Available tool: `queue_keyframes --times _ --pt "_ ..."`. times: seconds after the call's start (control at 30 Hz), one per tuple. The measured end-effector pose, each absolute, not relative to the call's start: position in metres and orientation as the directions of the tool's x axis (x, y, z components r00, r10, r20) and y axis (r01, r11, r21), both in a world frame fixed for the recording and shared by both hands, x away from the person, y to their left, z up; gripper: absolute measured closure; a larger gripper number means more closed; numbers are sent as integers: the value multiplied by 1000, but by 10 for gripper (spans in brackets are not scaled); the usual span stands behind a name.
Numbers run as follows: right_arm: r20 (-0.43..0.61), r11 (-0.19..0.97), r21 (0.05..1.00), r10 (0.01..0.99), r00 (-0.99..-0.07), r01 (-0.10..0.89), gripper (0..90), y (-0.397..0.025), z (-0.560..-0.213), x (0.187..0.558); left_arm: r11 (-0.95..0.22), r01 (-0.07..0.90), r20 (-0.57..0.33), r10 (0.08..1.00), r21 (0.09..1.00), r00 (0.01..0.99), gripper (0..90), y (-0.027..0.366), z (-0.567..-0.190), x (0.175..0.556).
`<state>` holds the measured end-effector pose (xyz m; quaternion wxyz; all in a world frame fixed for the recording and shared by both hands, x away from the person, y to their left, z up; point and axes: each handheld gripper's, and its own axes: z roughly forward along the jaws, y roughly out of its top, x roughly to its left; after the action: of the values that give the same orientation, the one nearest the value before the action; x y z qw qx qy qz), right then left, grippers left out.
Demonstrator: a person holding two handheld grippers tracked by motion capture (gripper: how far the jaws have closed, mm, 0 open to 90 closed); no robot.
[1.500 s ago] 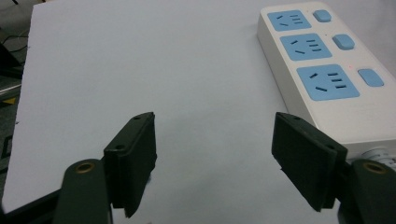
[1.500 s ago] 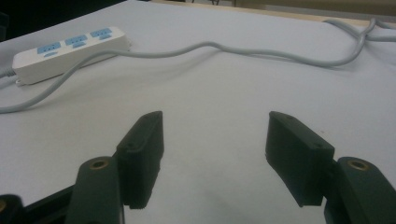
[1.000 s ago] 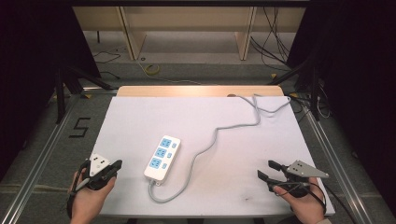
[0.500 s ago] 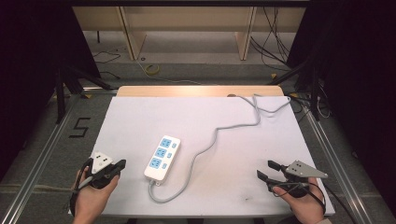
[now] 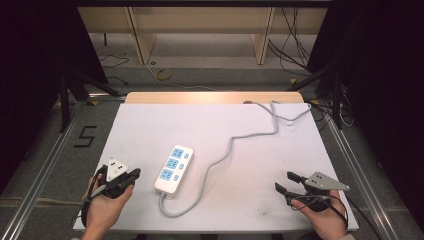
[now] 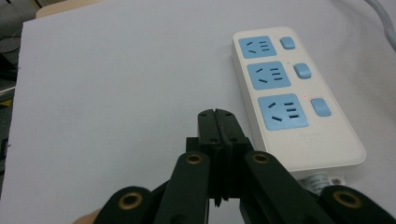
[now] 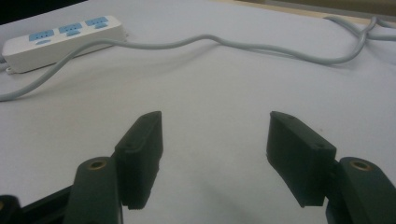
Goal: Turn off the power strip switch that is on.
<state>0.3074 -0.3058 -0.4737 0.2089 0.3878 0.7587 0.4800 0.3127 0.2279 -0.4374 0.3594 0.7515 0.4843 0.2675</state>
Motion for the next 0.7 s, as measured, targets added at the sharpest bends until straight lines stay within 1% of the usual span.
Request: queue_keyframes --times 0.7 --pt "55 237 891 789 -612 386 363 -305 -474 307 -292 547 62 915 784 399 895 212 -426 325"
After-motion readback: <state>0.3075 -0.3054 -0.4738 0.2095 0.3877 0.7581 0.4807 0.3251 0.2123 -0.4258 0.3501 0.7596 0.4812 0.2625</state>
